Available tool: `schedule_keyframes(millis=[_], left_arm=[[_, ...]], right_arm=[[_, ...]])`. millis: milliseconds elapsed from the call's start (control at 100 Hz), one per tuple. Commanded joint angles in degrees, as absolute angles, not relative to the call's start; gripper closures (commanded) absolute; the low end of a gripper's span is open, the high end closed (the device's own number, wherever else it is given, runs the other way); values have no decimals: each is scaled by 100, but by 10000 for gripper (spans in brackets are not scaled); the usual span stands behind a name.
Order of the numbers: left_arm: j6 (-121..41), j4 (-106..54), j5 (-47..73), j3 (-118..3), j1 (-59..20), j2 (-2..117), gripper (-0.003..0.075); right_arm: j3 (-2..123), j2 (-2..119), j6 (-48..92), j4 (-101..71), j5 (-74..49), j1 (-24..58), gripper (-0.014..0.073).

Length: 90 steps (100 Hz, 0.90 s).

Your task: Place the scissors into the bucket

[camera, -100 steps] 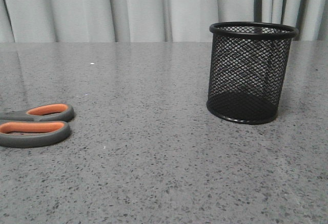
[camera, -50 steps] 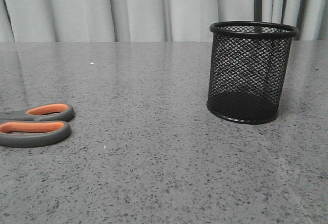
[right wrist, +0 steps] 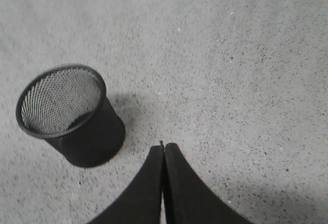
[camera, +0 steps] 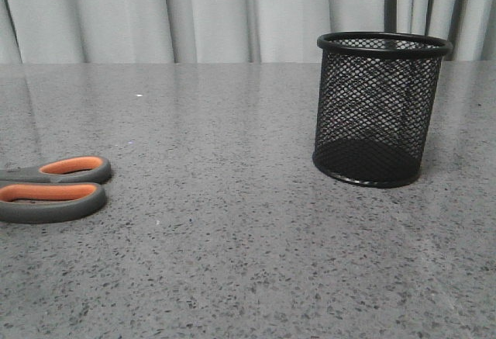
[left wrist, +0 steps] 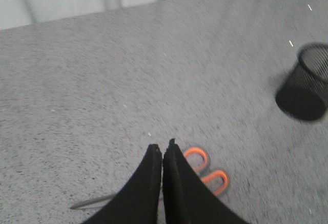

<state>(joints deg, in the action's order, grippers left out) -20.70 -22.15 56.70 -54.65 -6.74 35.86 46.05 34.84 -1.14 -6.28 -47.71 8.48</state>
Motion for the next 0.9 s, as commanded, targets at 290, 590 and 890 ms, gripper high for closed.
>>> schedule_keyframes(millis=[290,590,890], left_arm=[[-2677,-2272,5892,-5648,-1243,4050,673],[-3082,-2308,6114,-6019,-1243,4316,322],[-4455,-2272,7180,-6720,-1243,5562,323]], right_arm=[[5213,3849,429,-562,-5221,940,487],[5248,3878,429,-670,-5271,940,146],[5248,3878,429,-696,-5261,971,146]])
